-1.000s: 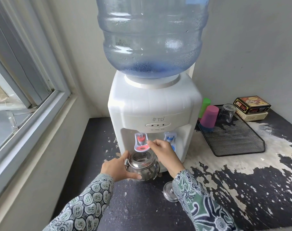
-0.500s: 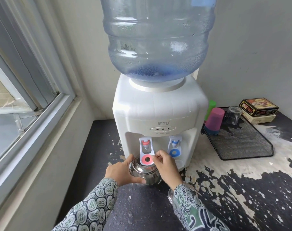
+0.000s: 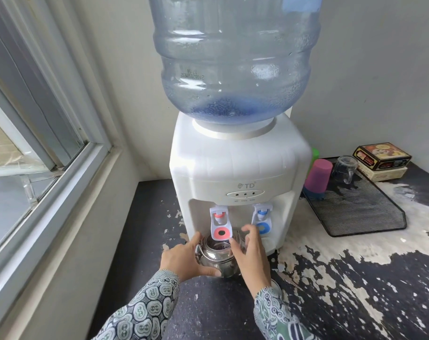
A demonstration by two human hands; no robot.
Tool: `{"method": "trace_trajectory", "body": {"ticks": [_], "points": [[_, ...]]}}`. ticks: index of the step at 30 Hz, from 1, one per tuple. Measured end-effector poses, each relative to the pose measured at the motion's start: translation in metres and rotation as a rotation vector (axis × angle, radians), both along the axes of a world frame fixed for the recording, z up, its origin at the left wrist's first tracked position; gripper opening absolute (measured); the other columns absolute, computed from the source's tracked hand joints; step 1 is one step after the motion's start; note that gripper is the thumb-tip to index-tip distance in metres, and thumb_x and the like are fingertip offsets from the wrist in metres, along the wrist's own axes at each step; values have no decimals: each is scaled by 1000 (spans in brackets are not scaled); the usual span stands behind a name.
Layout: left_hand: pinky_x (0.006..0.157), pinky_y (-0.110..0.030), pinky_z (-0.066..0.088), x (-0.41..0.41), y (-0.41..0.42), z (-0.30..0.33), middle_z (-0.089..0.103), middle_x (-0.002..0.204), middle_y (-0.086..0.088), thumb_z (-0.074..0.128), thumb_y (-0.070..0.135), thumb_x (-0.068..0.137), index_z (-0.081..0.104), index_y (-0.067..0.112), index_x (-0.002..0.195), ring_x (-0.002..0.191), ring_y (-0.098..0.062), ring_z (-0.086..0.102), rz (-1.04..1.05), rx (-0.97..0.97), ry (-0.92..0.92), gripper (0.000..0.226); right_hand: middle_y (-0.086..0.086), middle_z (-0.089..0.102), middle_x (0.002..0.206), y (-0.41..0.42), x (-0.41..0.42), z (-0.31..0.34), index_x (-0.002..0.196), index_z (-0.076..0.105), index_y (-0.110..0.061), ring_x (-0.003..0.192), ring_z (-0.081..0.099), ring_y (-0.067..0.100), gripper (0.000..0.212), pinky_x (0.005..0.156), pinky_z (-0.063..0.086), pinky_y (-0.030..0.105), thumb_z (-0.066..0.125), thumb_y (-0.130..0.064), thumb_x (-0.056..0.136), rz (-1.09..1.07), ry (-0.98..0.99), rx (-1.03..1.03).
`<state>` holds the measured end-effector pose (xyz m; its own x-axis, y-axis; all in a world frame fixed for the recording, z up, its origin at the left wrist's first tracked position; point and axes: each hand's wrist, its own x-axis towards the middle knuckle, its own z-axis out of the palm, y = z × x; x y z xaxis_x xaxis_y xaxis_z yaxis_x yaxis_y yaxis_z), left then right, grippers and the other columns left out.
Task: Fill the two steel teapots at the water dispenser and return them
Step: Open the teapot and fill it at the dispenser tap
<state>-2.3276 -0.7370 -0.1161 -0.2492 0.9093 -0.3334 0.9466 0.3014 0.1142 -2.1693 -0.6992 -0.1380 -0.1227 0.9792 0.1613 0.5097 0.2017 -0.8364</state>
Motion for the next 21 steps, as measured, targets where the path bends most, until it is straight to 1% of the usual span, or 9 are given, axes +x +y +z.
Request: {"method": "trace_trajectory", "body": {"ticks": [2, 3, 5, 7, 9, 13, 16, 18, 21], "points": [[83, -36, 48, 0, 0, -2, 69, 105, -3, 59, 84, 47, 24, 30, 133, 101, -24, 64, -9, 16, 1, 108, -4, 46, 93, -7, 4, -9, 103, 40, -17, 77, 48, 11, 35, 60, 42, 22, 63, -32, 82, -67, 70, -78], [82, -36, 49, 0, -2, -3, 69, 104, -3, 60, 84, 47, 24, 30, 133, 100, -24, 64, -14, 20, 0, 108, 0, 45, 99, -9, 5, -13, 105, 40, -16, 86, 48, 15, 38, 68, 42, 24, 63, -34, 82, -80, 91, -144], [80, -36, 50, -1, -3, -6, 69, 102, -4, 60, 84, 46, 24, 30, 133, 97, -24, 65, -23, 35, 0, 109, 2, 40, 110, -10, 6, -16, 116, 38, -14, 98, 43, 16, 44, 80, 38, 24, 58, -37, 84, -40, 128, -311], [78, -36, 50, -2, -7, -10, 69, 100, -5, 58, 86, 43, 24, 31, 134, 96, -24, 64, -32, 73, -1, 111, 3, 46, 110, -13, 7, -13, 122, 36, -12, 94, 45, 15, 41, 74, 33, 21, 51, -32, 90, 51, 122, -401], [81, -36, 49, -2, -13, -15, 67, 105, -5, 52, 90, 39, 22, 32, 137, 100, -24, 61, -53, 108, 18, 118, 3, 53, 106, -18, 11, -12, 123, 37, -13, 89, 48, 16, 36, 68, 31, 22, 48, -27, 92, 105, 94, -407], [90, -35, 43, 0, -35, -30, 62, 120, 1, 32, 93, 29, 17, 31, 141, 113, -20, 54, -88, 173, 17, 128, 1, 54, 104, -38, 18, -21, 126, 36, -15, 89, 50, 14, 37, 71, 32, 21, 47, -23, 92, 141, 56, -368], [92, -34, 40, -3, -54, -38, 60, 122, 5, 18, 97, 24, 15, 35, 142, 114, -18, 53, -80, 213, -11, 134, 2, 59, 103, -55, 20, -33, 126, 37, -15, 87, 54, 12, 38, 72, 36, 19, 49, -21, 91, 156, 80, -338], [90, -32, 39, -5, -65, -46, 60, 121, 8, 7, 98, 20, 14, 35, 143, 113, -16, 52, -80, 225, 8, 138, -2, 58, 101, -66, 19, -40, 125, 37, -16, 87, 54, 5, 37, 75, 38, 15, 51, -16, 90, 170, 121, -345], [89, -30, 38, -8, -78, -53, 59, 118, 7, 6, 98, 21, 12, 33, 145, 111, -15, 51, -80, 198, 42, 140, -7, 55, 103, -79, 16, -50, 122, 38, -20, 92, 53, 2, 37, 78, 40, 9, 52, -11, 89, 164, 173, -355]]}}
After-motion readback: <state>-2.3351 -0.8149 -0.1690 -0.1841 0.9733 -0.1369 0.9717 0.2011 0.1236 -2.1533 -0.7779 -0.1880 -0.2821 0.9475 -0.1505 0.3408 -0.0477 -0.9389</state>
